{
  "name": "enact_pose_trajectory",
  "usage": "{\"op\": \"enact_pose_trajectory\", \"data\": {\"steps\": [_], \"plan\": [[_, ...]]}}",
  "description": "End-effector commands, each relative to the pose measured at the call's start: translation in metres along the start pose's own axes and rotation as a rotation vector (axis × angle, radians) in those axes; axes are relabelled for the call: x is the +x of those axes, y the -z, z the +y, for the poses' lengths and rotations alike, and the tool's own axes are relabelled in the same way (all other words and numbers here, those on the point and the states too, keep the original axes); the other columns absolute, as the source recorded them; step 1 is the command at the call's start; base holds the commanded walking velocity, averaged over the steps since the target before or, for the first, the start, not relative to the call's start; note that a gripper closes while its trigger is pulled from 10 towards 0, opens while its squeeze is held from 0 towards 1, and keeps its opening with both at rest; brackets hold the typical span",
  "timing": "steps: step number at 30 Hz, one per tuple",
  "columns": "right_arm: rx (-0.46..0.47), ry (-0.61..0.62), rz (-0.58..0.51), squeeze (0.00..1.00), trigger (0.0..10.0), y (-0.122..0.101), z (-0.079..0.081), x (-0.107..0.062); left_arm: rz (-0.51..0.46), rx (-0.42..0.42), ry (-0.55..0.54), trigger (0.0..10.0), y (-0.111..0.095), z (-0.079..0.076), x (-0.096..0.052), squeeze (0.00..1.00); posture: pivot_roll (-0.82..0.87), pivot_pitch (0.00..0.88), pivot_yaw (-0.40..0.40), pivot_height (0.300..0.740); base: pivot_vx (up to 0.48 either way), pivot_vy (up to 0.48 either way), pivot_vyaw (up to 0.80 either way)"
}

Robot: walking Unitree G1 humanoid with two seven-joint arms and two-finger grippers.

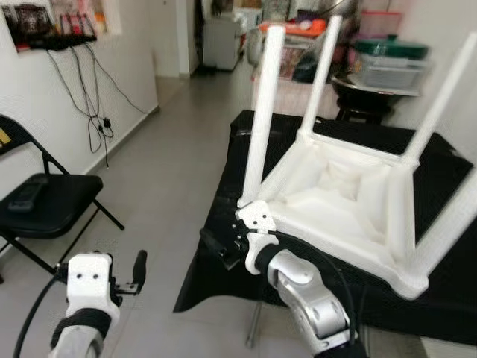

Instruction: Building children table

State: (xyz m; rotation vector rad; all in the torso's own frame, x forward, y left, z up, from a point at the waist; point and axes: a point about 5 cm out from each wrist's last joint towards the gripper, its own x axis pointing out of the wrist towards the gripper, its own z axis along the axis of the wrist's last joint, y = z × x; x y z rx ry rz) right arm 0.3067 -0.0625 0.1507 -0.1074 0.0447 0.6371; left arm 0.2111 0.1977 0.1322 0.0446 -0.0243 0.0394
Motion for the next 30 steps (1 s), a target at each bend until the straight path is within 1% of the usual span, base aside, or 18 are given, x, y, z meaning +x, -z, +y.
{"op": "enact_pose_trajectory", "data": {"steps": [1, 4, 7, 9, 13, 15, 18, 19, 21, 22, 23, 24, 25, 26, 27, 28, 29, 30], "plan": [[0.019, 0.045, 0.037, 0.0, 10.0, 0.006, -0.009, -0.001, 0.006, -0.008, 0.028, 10.0, 0.0, -0.004, 0.001, 0.0, 0.03, 0.029, -0.036, 0.74, 0.375, 0.0, 0.0], [0.021, 0.05, 0.039, 0.0, 10.0, 0.007, -0.01, -0.001, 0.006, -0.008, 0.029, 10.0, 0.0, -0.004, 0.001, 0.0, 0.03, 0.029, -0.036, 0.74, 0.377, 0.0, 0.0], [0.055, 0.048, 0.037, 0.0, 10.0, 0.007, -0.011, -0.002, -0.001, 0.006, 0.062, 10.0, 0.0, -0.008, 0.002, 0.0, 0.03, 0.027, -0.038, 0.74, 0.376, 0.0, 0.0], [0.052, 0.021, 0.034, 0.0, 10.0, 0.007, -0.015, -0.004, 0.0, 0.026, 0.116, 10.0, 0.0, -0.013, 0.001, 0.0, 0.03, 0.025, -0.041, 0.74, 0.0, 0.0, 0.0], [0.039, 0.007, 0.034, 0.0, 10.0, 0.007, -0.017, -0.005, 0.002, 0.031, 0.133, 10.0, 0.0, -0.014, 0.0, 0.0, 0.03, 0.024, -0.041, 0.74, 0.0, 0.0, 0.0], [0.006, -0.061, 0.053, 0.0, 10.0, 0.006, -0.022, -0.01, 0.01, 0.048, 0.172, 10.0, 0.001, -0.019, 0.0, 0.0, 0.03, 0.024, -0.041, 0.74, 0.0, -0.48, 0.0], [0.001, -0.077, 0.059, 0.0, 10.0, 0.007, -0.023, -0.011, 0.012, 0.052, 0.179, 10.0, 0.001, -0.019, 0.0, 0.0, 0.03, 0.024, -0.041, 0.74, 0.0, -0.48, 0.0], [-0.006, -0.131, 0.059, 0.0, 10.0, 0.003, -0.028, -0.015, 0.012, 0.044, 0.189, 10.0, 0.001, -0.02, 0.0, 0.0, 0.03, 0.023, -0.041, 0.74, 0.0, -0.48, 0.0], [-0.006, -0.131, 0.059, 0.0, 10.0, 0.003, -0.028, -0.015, 0.012, 0.044, 0.189, 10.0, 0.001, -0.02, 0.0, 0.0, 0.03, 0.023, -0.041, 0.74, 0.0, -0.48, 0.0], [-0.042, -0.298, 0.065, 0.0, 10.0, 0.0, -0.029, -0.03, 0.007, 0.032, 0.193, 10.0, 0.0, -0.021, 0.0, 0.0, 0.02, 0.032, -0.044, 0.74, 0.0, -0.48, 0.0], [-0.067, -0.425, 0.077, 0.0, 10.0, -0.003, -0.029, -0.042, 0.003, 0.023, 0.195, 10.0, 0.0, -0.022, -0.001, 0.0, 0.02, 0.033, -0.045, 0.74, 0.0, -0.48, 0.0], [-0.081, -0.601, 0.113, 0.0, 10.0, -0.002, -0.028, -0.062, -0.005, 0.007, 0.195, 10.0, -0.001, -0.022, -0.001, 0.0, 0.03, 0.037, -0.051, 0.74, 0.0, 0.0, 0.0], [-0.081, -0.601, 0.113, 0.0, 10.0, -0.002, -0.028, -0.062, -0.005, 0.007, 0.195, 10.0, -0.001, -0.022, -0.001, 0.0, 0.03, 0.037, -0.051, 0.74, 0.0, 0.0, 0.0], [-0.081, -0.713, 0.146, 0.0, 10.0, 0.0, -0.026, -0.076, -0.009, -0.002, 0.193, 10.0, -0.002, -0.022, -0.002, 0.0, 0.03, 0.037, -0.051, 0.74, 0.0, 0.0, 0.0], [-0.076, -0.766, 0.165, 0.0, 10.0, 0.001, -0.026, -0.083, -0.011, -0.006, 0.194, 10.0, -0.002, -0.022, -0.002, 0.0, 0.03, 0.037, -0.051, 0.74, 0.0, 0.0, 0.0], [-0.076, -0.766, 0.165, 0.0, 10.0, 0.001, -0.026, -0.083, -0.011, -0.006, 0.194, 10.0, -0.002, -0.022, -0.002, 0.0, 0.03, 0.037, -0.051, 0.74, 0.0, 0.0, 0.0], [-0.075, -0.778, 0.189, 0.0, 10.0, 0.001, -0.03, -0.088, -0.013, -0.009, 0.195, 10.0, -0.002, -0.022, -0.002, 0.0, 0.03, 0.043, -0.054, 0.74, 0.0, 0.0, 0.0], [-0.095, -0.745, 0.211, 0.0, 10.0, 0.0, -0.038, -0.089, -0.013, -0.009, 0.196, 10.0, -0.003, -0.022, -0.003, 0.0, 0.03, 0.045, -0.054, 0.74, 0.0, 0.0, 0.0]]}}
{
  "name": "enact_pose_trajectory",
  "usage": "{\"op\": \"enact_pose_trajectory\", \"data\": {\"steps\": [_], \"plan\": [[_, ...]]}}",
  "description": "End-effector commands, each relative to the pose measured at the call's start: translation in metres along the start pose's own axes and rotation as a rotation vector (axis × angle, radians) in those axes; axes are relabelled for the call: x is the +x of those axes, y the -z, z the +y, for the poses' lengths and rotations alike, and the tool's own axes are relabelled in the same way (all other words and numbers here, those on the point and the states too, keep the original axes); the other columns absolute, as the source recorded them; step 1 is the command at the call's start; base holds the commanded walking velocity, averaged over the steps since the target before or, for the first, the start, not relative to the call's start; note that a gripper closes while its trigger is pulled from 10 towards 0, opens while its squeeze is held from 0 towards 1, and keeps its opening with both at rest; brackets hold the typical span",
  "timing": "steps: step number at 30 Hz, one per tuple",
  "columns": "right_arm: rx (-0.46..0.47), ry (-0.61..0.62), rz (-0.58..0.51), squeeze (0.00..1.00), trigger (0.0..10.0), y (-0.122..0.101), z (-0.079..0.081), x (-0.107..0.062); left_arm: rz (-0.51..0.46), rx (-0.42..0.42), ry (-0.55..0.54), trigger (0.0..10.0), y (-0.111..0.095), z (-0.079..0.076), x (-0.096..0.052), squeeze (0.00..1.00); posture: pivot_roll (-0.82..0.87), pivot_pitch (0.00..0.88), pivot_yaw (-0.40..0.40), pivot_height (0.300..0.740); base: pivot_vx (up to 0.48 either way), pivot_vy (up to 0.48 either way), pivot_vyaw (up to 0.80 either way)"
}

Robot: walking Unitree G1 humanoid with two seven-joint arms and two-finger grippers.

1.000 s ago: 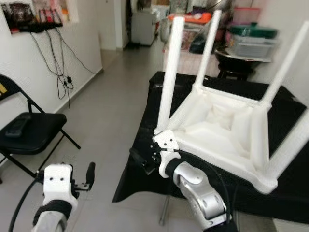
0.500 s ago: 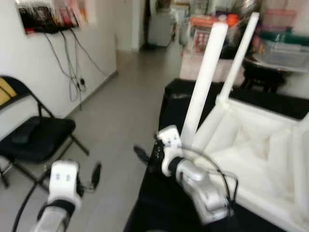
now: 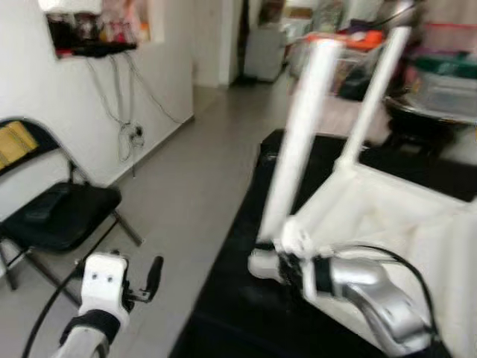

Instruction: Building children table

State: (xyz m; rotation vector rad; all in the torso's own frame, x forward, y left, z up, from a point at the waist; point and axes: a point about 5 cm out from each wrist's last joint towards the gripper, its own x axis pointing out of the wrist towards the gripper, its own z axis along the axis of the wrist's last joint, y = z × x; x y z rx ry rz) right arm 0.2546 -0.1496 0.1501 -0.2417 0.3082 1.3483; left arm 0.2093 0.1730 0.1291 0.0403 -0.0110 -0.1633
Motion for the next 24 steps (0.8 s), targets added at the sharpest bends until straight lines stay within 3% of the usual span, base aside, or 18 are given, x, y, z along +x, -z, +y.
{"op": "enact_pose_trajectory", "data": {"steps": [1, 3, 7, 9, 15, 18, 24], "plan": [[-0.036, -0.014, -0.023, 0.0, 10.0, -0.011, -0.002, 0.001, -0.022, 0.0, -0.007, 10.0, -0.005, 0.003, -0.001, 0.0, 0.03, 0.045, -0.054, 0.74, 0.0, 0.0, 0.0], [-0.055, 0.048, 0.045, 0.0, 10.0, -0.01, -0.012, -0.014, -0.021, -0.001, -0.003, 10.0, -0.005, 0.003, -0.001, 0.0, 0.03, 0.047, -0.051, 0.74, 0.0, 0.0, 0.0], [-0.066, 0.078, 0.083, 0.0, 10.0, -0.009, -0.016, -0.02, -0.02, -0.001, -0.001, 10.0, -0.005, 0.003, -0.002, 0.0, 0.03, 0.05, -0.048, 0.74, 0.0, 0.0, 0.0], [-0.088, 0.2, 0.204, 0.0, 10.0, -0.002, -0.028, -0.029, -0.018, -0.001, 0.011, 10.0, -0.005, 0.003, -0.002, 0.0, 0.02, 0.052, -0.044, 0.74, 0.0, 0.0, 0.0], [-0.075, 0.264, 0.283, 0.0, 10.0, 0.001, -0.03, -0.03, -0.018, 0.006, 0.036, 10.0, -0.006, 0.002, -0.002, 0.0, 0.02, 0.054, -0.044, 0.74, 0.0, 0.0, 0.0], [-0.001, 0.335, 0.32, 0.0, 10.0, 0.001, -0.028, -0.019, -0.022, 0.029, 0.076, 10.0, -0.007, -0.002, -0.002, 0.0, 0.02, 0.055, -0.045, 0.74, 0.0, 0.0, 0.0], [0.02, 0.317, 0.342, 0.0, 10.0, 0.003, -0.022, -0.014, -0.024, 0.031, 0.084, 10.0, -0.007, -0.003, -0.002, 0.0, 0.02, 0.057, -0.049, 0.74, 0.0, 0.0, 0.0]]}}
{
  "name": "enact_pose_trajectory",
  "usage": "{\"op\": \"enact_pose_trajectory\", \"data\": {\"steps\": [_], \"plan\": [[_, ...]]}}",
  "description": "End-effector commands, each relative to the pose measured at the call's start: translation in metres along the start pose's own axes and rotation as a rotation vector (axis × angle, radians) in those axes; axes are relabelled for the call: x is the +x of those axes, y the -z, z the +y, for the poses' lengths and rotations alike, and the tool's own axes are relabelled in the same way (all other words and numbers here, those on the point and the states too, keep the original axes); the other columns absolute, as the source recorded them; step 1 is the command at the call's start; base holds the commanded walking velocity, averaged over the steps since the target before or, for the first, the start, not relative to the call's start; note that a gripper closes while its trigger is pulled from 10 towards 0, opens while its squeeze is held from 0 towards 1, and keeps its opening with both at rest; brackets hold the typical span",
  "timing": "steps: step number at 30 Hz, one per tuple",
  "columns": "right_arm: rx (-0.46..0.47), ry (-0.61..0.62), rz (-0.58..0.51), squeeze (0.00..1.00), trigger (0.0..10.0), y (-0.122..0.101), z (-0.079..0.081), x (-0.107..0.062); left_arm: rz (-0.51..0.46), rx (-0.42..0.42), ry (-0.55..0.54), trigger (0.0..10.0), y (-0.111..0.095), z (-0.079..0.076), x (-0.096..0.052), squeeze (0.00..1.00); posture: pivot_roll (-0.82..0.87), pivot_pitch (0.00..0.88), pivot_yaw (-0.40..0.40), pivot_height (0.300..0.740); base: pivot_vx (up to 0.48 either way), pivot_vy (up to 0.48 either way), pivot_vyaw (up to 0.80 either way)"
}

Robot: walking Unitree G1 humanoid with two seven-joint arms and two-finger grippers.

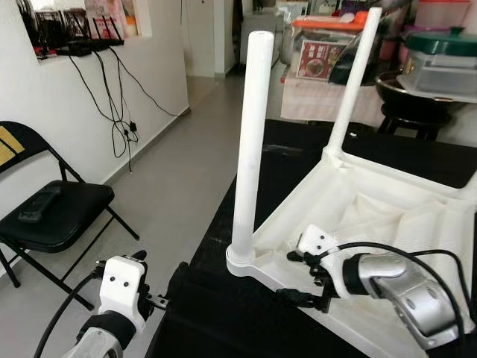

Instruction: Building children table

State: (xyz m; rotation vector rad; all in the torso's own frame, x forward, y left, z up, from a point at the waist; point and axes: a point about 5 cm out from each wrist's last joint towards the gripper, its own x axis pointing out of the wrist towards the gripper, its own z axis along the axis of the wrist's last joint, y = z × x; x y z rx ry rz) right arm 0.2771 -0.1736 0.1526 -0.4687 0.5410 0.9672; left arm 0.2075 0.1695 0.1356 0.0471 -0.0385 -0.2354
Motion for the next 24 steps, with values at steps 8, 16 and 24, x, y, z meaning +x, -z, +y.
{"op": "enact_pose_trajectory", "data": {"steps": [8, 16, 24], "plan": [[-0.008, -0.025, 0.072, 0.0, 10.0, 0.005, 0.013, 0.009, 0.003, 0.019, 0.01, 10.0, -0.001, 0.0, -0.001, 0.0, 0.02, 0.059, -0.054, 0.74, 0.0, 0.0, 0.0], [-0.005, -0.024, 0.093, 0.0, 10.0, 0.006, 0.016, 0.01, 0.002, 0.018, 0.009, 10.0, -0.001, 0.0, -0.001, 0.0, 0.01, 0.059, -0.055, 0.74, 0.0, 0.0, 0.0], [0.105, 0.099, 0.166, 0.0, 0.0, 0.008, 0.013, 0.025, 0.002, 0.018, 0.013, 10.0, -0.001, -0.001, 0.0, 0.0, 0.01, 0.059, -0.059, 0.74, 0.0, 0.0, 0.0]]}}
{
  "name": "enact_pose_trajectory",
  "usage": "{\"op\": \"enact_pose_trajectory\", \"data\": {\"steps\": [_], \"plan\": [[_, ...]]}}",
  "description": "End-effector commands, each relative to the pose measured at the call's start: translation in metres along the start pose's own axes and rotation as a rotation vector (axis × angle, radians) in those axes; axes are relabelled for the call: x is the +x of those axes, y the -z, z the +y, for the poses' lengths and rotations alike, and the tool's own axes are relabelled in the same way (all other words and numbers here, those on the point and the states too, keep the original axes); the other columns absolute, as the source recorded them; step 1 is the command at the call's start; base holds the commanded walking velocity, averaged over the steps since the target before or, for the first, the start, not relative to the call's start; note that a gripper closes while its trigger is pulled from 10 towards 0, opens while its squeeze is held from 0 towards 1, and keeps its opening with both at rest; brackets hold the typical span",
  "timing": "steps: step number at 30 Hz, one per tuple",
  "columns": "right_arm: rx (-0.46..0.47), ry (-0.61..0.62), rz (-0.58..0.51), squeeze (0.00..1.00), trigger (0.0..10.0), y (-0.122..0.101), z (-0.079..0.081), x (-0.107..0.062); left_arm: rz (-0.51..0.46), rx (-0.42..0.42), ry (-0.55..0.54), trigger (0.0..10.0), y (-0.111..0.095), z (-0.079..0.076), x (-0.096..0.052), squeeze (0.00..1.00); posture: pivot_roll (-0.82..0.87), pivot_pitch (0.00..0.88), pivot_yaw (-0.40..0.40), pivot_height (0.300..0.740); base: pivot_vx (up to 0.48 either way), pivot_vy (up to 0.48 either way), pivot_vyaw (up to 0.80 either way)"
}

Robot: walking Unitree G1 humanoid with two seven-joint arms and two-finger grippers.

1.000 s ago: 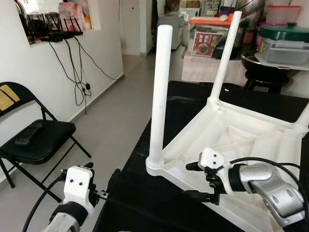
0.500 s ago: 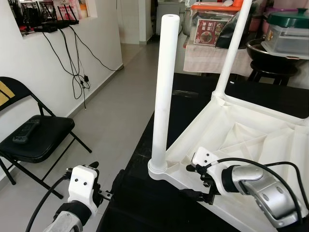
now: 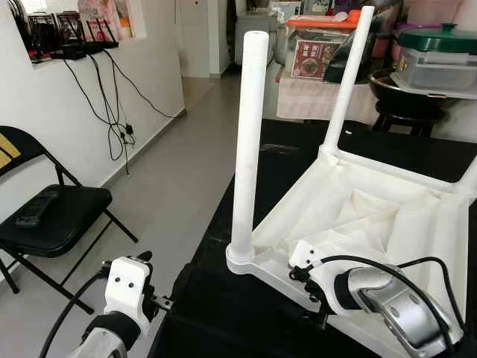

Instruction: Building children table

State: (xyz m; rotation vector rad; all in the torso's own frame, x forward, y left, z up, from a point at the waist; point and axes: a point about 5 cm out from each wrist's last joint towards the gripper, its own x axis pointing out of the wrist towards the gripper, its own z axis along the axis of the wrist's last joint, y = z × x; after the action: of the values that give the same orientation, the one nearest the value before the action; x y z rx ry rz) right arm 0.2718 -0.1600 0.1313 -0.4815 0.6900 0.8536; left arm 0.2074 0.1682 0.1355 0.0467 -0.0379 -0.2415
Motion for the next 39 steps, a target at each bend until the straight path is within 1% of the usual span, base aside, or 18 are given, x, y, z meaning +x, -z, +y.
{"op": "enact_pose_trajectory", "data": {"steps": [1, 4, 5, 10, 12, 13, 14, 16, 17, 19, 21, 23, 24, 28, 32, 36, 37, 39], "plan": [[0.026, 0.037, 0.021, 0.0, 0.0, -0.002, -0.001, 0.005, 0.001, 0.018, 0.007, 10.0, -0.001, 0.0, 0.0, 0.0, 0.01, 0.059, -0.059, 0.74, 0.0, 0.0, 0.0], [0.044, 0.066, 0.017, 0.0, 0.0, -0.005, -0.003, 0.007, 0.001, 0.018, 0.006, 10.0, -0.001, 0.0, 0.0, 0.0, 0.01, 0.059, -0.061, 0.74, 0.0, 0.0, 0.0], [0.047, 0.108, 0.001, 0.0, 0.0, -0.011, -0.007, 0.009, 0.001, 0.016, 0.006, 10.0, 0.0, -0.001, 0.0, 0.0, 0.01, 0.057, -0.065, 0.74, 0.0, 0.0, 0.0], [0.031, 0.125, -0.011, 0.0, 0.0, -0.014, -0.009, 0.01, 0.0, 0.015, 0.006, 10.0, 0.0, -0.001, 0.0, 0.0, 0.01, 0.056, -0.067, 0.74, 0.0, 0.0, 0.0], [-0.077, 0.121, -0.063, 0.0, 0.0, -0.023, -0.008, 0.012, -0.001, 0.013, 0.006, 10.0, 0.0, -0.002, 0.0, 0.0, 0.01, 0.055, -0.069, 0.74, 0.0, 0.0, 0.0], [-0.077, 0.121, -0.063, 0.0, 0.0, -0.023, -0.008, 0.012, -0.001, 0.013, 0.006, 10.0, 0.0, -0.002, 0.0, 0.0, 0.01, 0.055, -0.069, 0.74, 0.0, 0.0, 0.0], [-0.163, 0.09, -0.116, 0.0, 0.0, -0.029, -0.003, 0.012, -0.001, 0.012, 0.006, 10.0, 0.0, -0.002, 0.0, 0.0, 0.01, 0.055, -0.07, 0.74, 0.0, 0.0, 0.0], [-0.163, 0.09, -0.116, 0.0, 0.0, -0.029, -0.003, 0.012, -0.001, 0.012, 0.006, 10.0, 0.0, -0.002, 0.0, 0.0, 0.01, 0.055, -0.07, 0.74, 0.0, 0.0, 0.0], [-0.335, -0.016, -0.221, 0.0, 0.0, -0.039, 0.013, 0.012, -0.002, 0.01, 0.007, 10.0, 0.0, -0.003, 0.0, 0.0, 0.01, 0.057, -0.067, 0.74, 0.0, 0.0, 0.0], [-0.335, -0.016, -0.221, 0.0, 0.0, -0.039, 0.013, 0.012, -0.002, 0.01, 0.007, 10.0, 0.0, -0.003, 0.0, 0.0, 0.01, 0.057, -0.067, 0.74, 0.0, 0.0, 0.0], [-0.486, -0.075, -0.262, 0.0, 0.0, -0.044, 0.025, 0.013, -0.003, 0.008, 0.008, 10.0, 0.0, -0.003, 0.0, 0.0, 0.01, 0.061, -0.07, 0.74, 0.0, 0.0, 0.0], [-0.486, -0.075, -0.262, 0.0, 0.0, -0.044, 0.025, 0.013, -0.003, 0.008, 0.008, 10.0, 0.0, -0.003, 0.0, 0.0, 0.01, 0.061, -0.07, 0.74, 0.0, 0.0, 0.0], [-0.542, -0.098, -0.262, 0.0, 0.0, -0.044, 0.03, 0.015, -0.003, 0.007, 0.009, 10.0, -0.001, -0.003, 0.0, 0.0, 0.01, 0.062, -0.07, 0.74, 0.0, 0.0, 0.0], [-0.569, -0.109, -0.258, 0.0, 0.0, -0.044, 0.032, 0.016, -0.003, 0.007, 0.009, 10.0, -0.001, -0.003, 0.0, 0.0, 0.01, 0.063, -0.071, 0.74, 0.0, 0.0, 0.0], [-0.638, -0.184, -0.286, 0.0, 0.0, -0.048, 0.037, 0.016, -0.003, 0.008, 0.003, 10.0, -0.002, -0.003, -0.001, 0.0, 0.02, 0.071, -0.068, 0.74, 0.0, 0.0, 0.0], [-0.653, -0.209, -0.278, 0.0, 0.0, -0.047, 0.037, 0.014, -0.002, 0.009, 0.004, 10.0, -0.002, -0.002, -0.002, 0.0, 0.02, 0.072, -0.065, 0.74, 0.0, 0.0, 0.0], [-0.664, -0.204, -0.262, 0.0, 0.0, -0.044, 0.032, 0.014, -0.001, 0.011, 0.005, 10.0, -0.002, -0.002, -0.002, 0.0, 0.02, 0.073, -0.064, 0.74, 0.0, 0.0, 0.0], [-0.664, -0.204, -0.262, 0.0, 0.0, -0.044, 0.032, 0.014, -0.001, 0.011, 0.005, 10.0, -0.002, -0.002, -0.002, 0.0, 0.02, 0.073, -0.064, 0.74, 0.0, 0.0, 0.0]]}}
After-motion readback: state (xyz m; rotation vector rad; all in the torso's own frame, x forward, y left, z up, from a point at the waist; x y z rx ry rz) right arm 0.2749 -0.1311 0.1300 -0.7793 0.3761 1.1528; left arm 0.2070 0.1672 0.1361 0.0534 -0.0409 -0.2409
